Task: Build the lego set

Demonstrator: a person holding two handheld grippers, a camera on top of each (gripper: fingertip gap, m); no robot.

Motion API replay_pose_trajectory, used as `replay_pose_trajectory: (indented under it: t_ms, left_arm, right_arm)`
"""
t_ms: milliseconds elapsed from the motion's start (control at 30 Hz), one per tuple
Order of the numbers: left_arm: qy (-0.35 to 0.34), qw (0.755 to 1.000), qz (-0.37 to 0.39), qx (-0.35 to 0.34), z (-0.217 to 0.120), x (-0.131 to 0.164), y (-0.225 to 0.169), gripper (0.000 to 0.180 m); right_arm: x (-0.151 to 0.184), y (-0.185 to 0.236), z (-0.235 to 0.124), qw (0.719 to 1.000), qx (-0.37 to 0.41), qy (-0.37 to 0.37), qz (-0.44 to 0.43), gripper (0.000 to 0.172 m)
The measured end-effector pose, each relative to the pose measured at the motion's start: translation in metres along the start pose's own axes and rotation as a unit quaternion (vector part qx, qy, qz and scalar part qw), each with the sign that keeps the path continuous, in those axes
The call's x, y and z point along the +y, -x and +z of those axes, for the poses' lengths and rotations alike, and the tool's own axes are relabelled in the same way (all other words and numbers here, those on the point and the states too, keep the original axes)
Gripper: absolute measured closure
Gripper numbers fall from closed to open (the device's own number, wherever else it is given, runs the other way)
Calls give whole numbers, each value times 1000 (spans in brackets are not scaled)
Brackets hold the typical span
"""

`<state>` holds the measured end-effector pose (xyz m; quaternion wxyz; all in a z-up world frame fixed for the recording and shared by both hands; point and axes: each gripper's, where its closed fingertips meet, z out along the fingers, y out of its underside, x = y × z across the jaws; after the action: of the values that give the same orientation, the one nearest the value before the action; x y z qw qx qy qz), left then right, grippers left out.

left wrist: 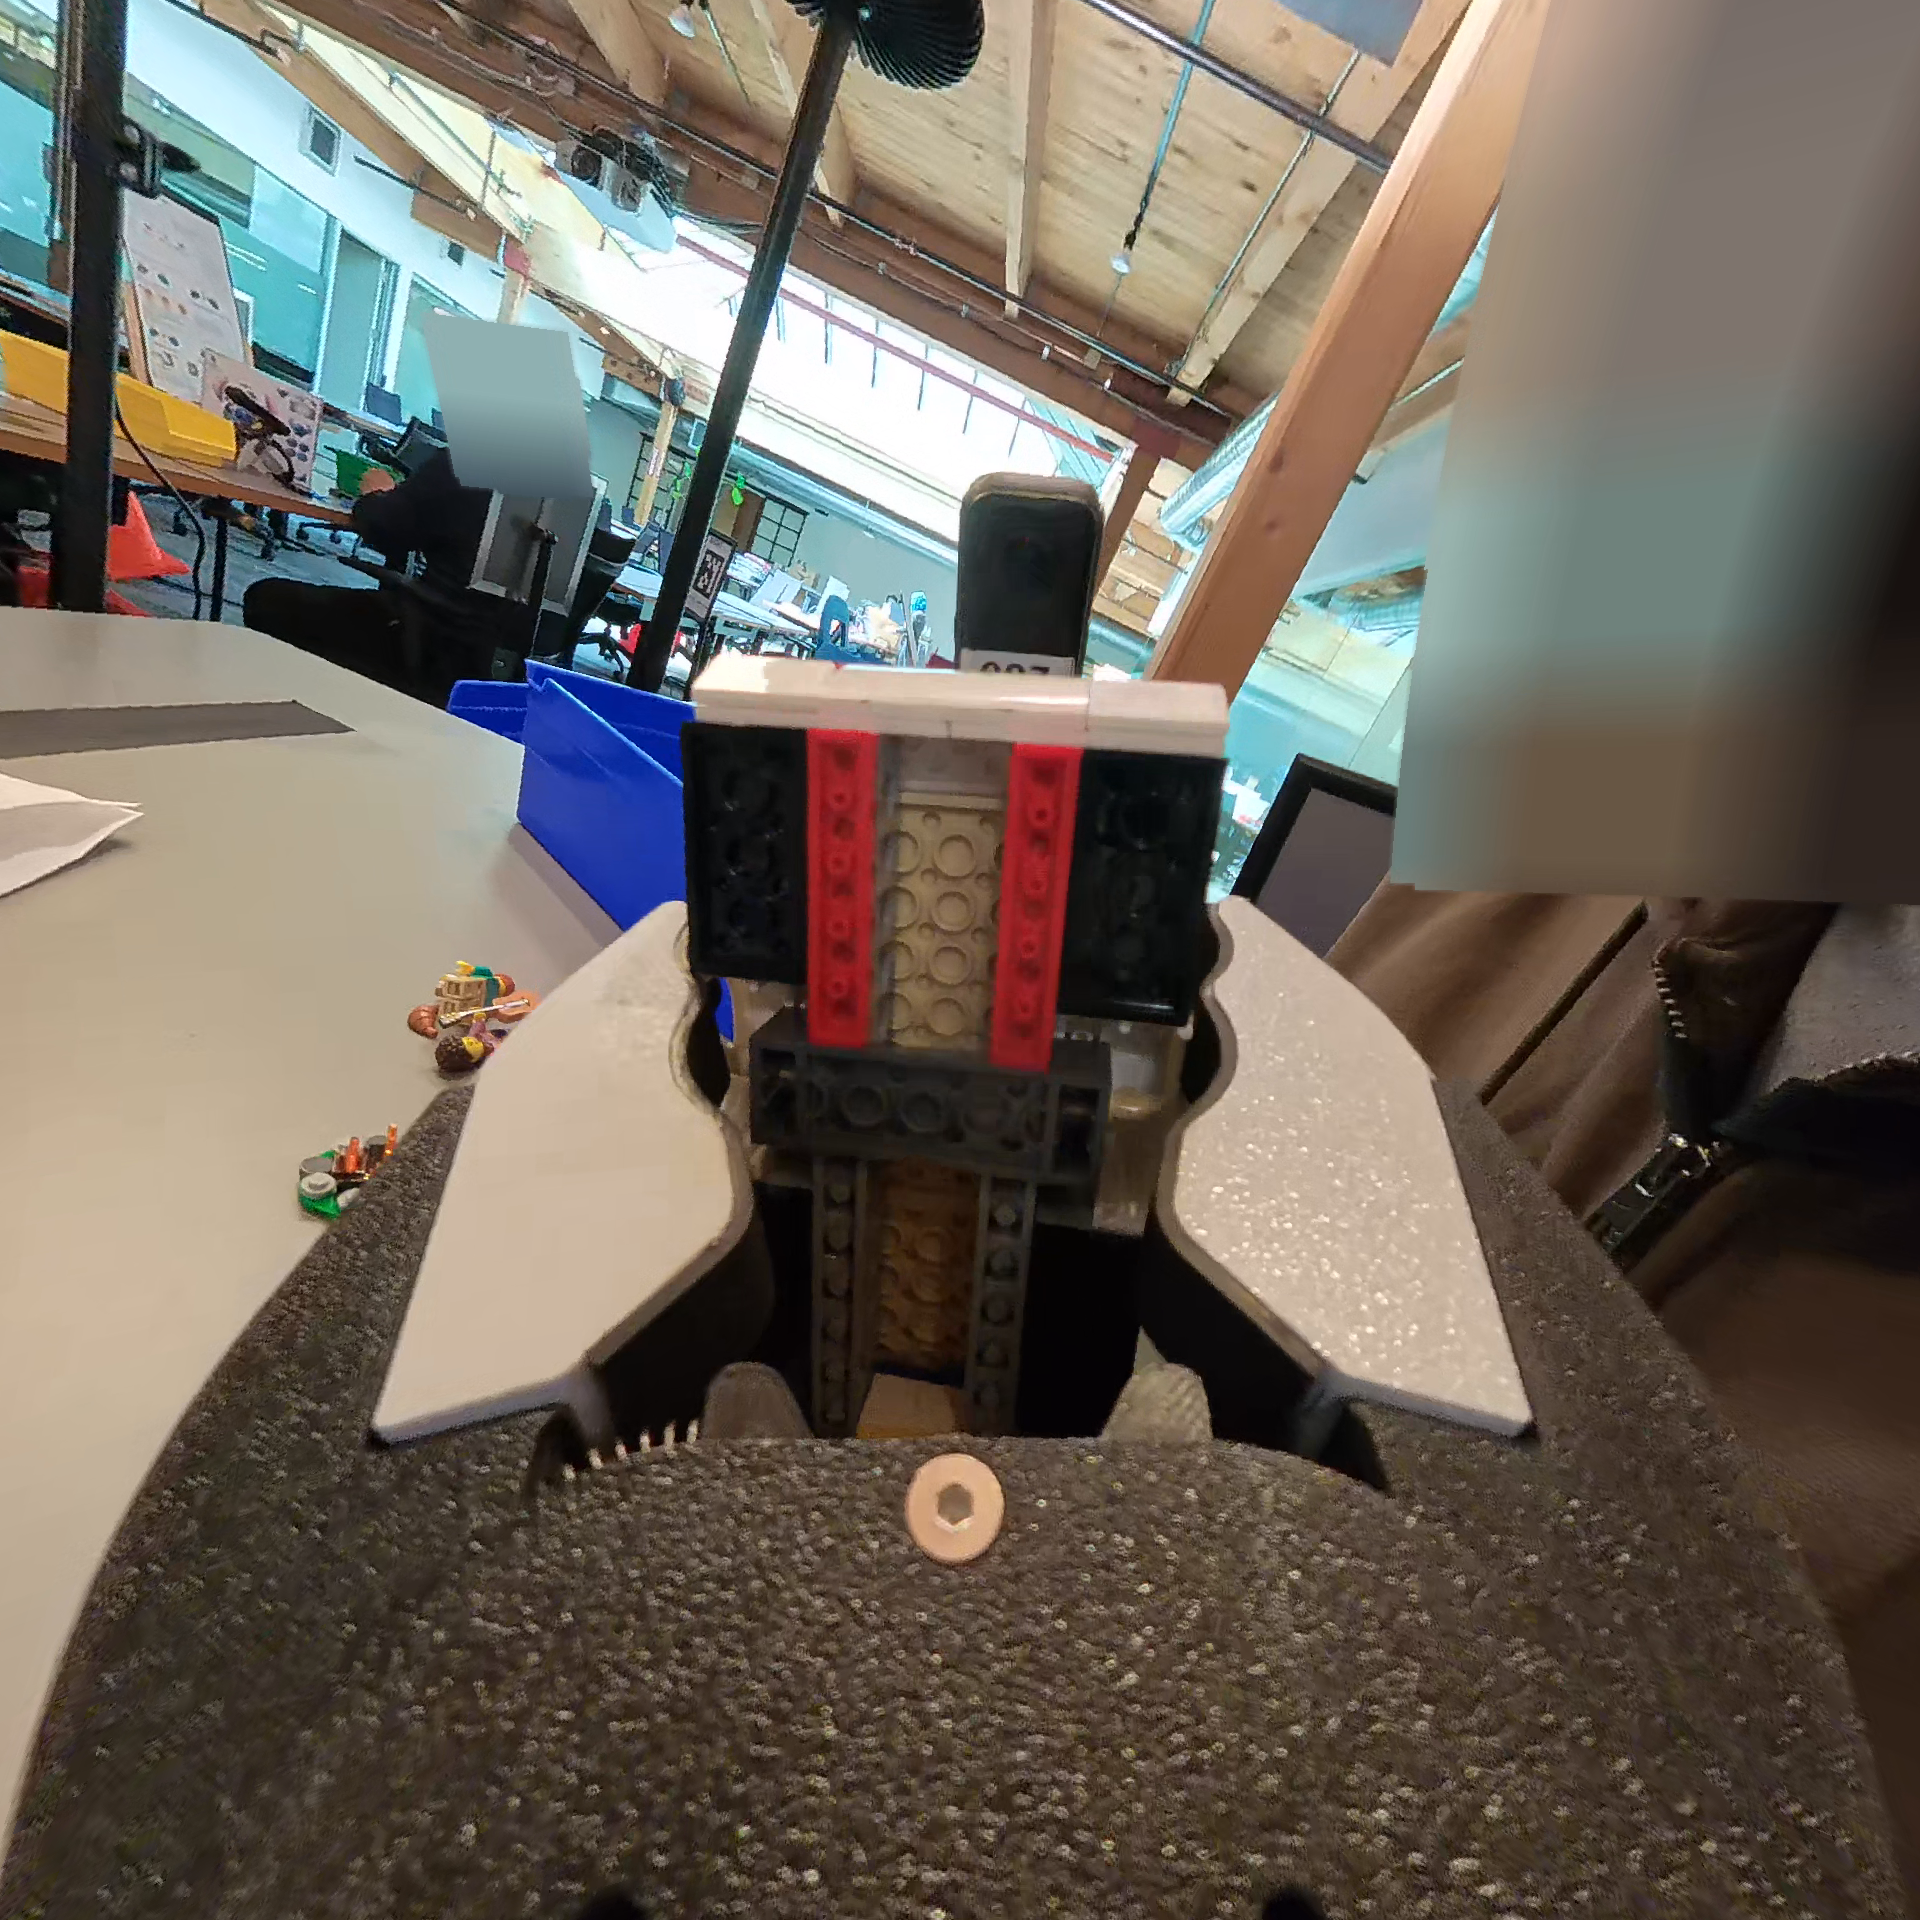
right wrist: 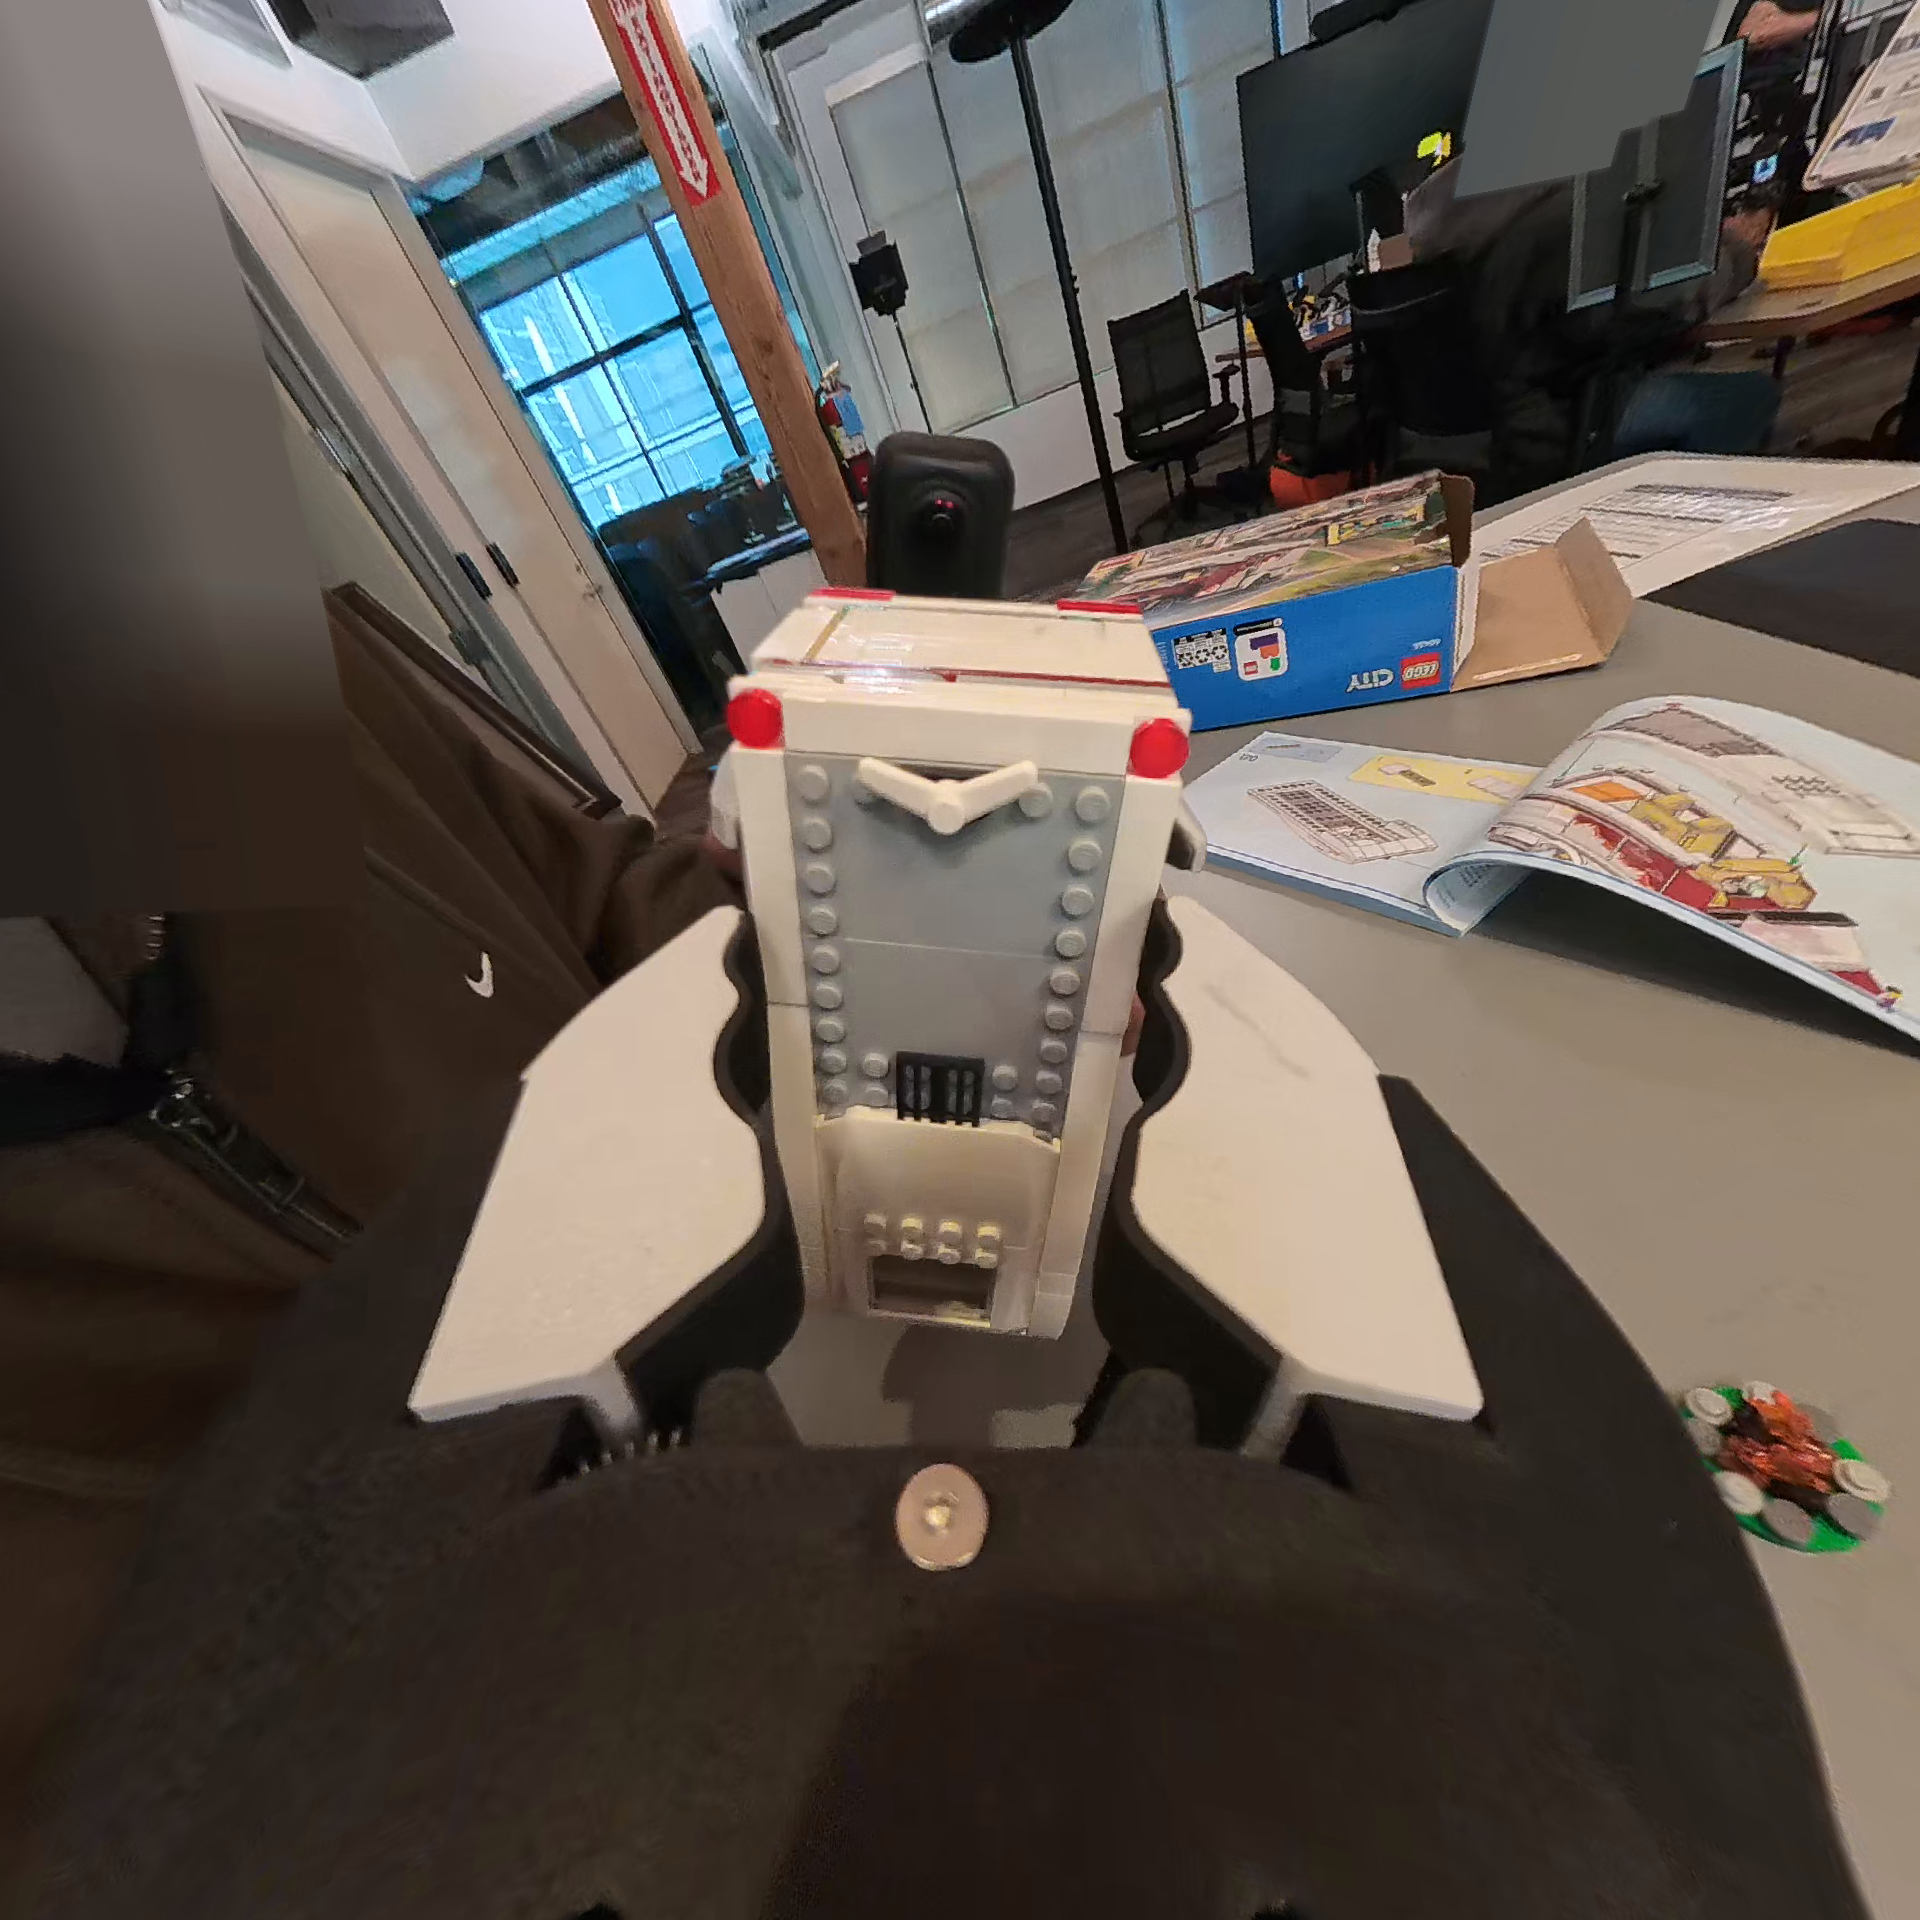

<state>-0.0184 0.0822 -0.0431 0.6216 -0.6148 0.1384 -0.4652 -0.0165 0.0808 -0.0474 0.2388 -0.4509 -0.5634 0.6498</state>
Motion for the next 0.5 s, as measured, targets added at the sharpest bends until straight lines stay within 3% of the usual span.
replay_pose_trajectory:
  t_ms: [267,500]
  left_arm:
    - [18,999,49,9,0,-8,-1,92]
    - [-29,997,-33,59,-3,-16,-3,88]
  right_arm:
    - [-5,1,2,999,16,17,-46,102]
    - [-9,3,5,999,13,16,-46,102]
